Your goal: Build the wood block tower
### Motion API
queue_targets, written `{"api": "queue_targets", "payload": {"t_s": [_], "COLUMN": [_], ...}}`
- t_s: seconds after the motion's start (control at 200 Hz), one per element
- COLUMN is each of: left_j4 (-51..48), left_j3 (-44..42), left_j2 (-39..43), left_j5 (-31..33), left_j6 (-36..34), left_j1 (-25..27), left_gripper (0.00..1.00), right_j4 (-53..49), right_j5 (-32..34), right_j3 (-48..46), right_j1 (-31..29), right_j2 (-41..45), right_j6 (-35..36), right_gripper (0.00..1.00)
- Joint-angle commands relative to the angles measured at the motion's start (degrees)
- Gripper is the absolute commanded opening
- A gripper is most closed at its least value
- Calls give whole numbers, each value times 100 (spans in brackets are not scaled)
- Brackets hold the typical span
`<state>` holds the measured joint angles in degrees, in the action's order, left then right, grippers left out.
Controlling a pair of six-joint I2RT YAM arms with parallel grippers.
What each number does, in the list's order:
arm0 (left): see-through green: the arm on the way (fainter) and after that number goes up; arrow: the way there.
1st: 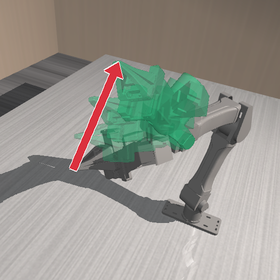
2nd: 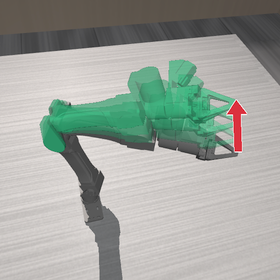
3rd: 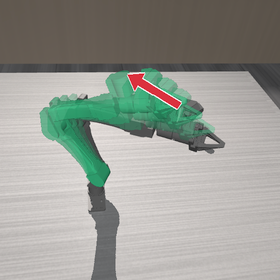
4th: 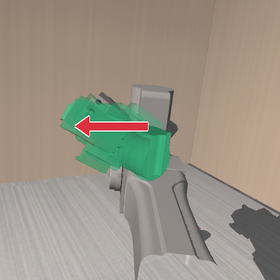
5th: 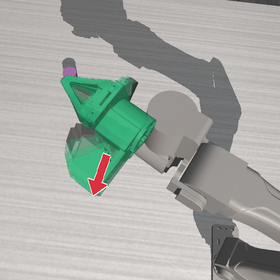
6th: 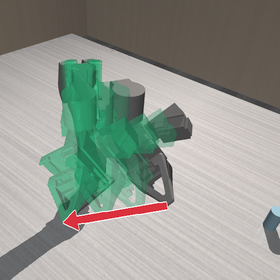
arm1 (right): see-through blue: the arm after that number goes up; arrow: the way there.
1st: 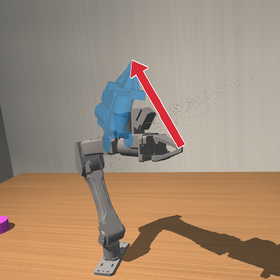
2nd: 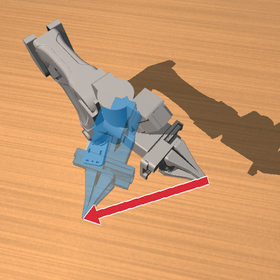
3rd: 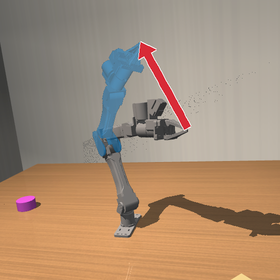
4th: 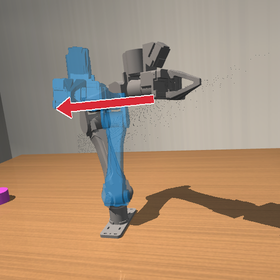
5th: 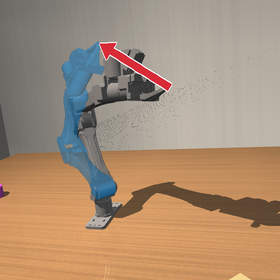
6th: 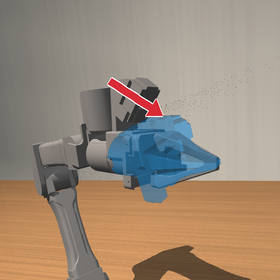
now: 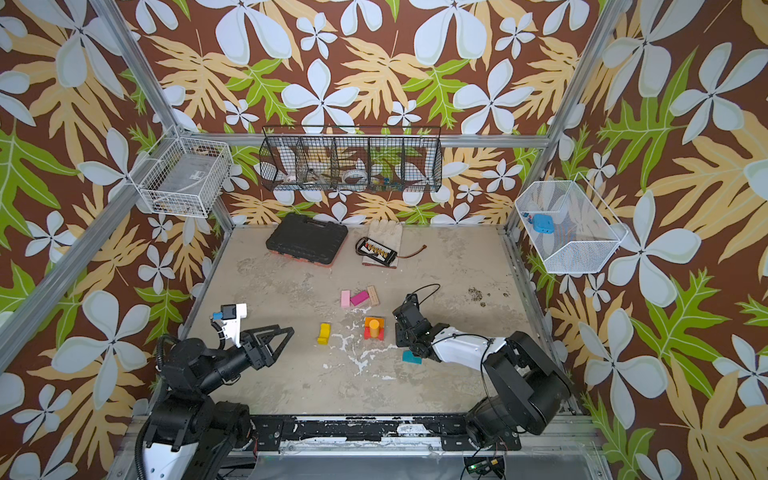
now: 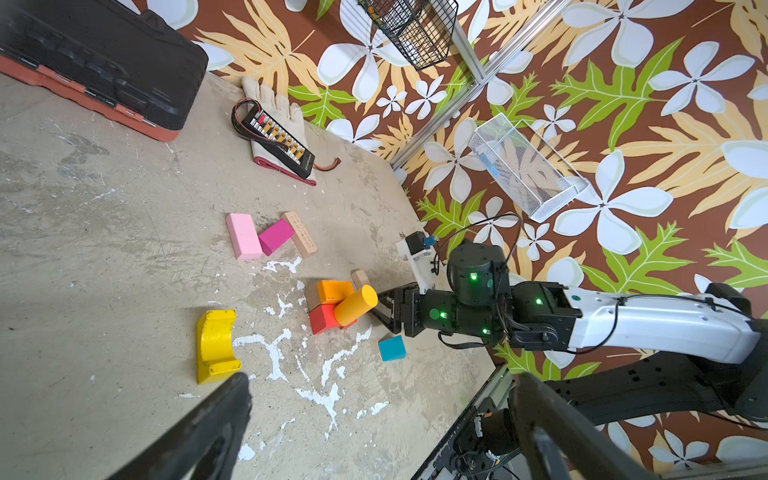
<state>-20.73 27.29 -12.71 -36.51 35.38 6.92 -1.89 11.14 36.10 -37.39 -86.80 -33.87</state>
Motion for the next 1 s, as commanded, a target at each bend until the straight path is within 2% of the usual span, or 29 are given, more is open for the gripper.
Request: {"api": "queue_targets", "payload": {"t_s": [0.0,0.285,0.506,0.691,0.881,0.991], "left_j4": [157,159,162,149,164,157], "left_j3": [4,5,-4,-10,-4,-13], "left_j2": [33,40,54,-62,52,-29], "left_j5": [4,-1,-28,-59,-10,-76], "left_j6": [-20,-21,-22,-23,-5,-16], "left_j1": [6,3,-3,8,4,9], "left_gripper": [100,100,100,100,100,100], "right_j4": [102,-28,-44,-84,-223,-425], "right_j5": [-145,37,64,-6,32,20], "right_j3": [110,239,155,84,82,117], "right_j1": [24,39,38,39,30,-50], "right_j2": [-191,-310,-199,-49,258,708], "right_j6": [86,102,13,-58,-113,-138], "right_gripper": [51,44,29,23,17,16]}}
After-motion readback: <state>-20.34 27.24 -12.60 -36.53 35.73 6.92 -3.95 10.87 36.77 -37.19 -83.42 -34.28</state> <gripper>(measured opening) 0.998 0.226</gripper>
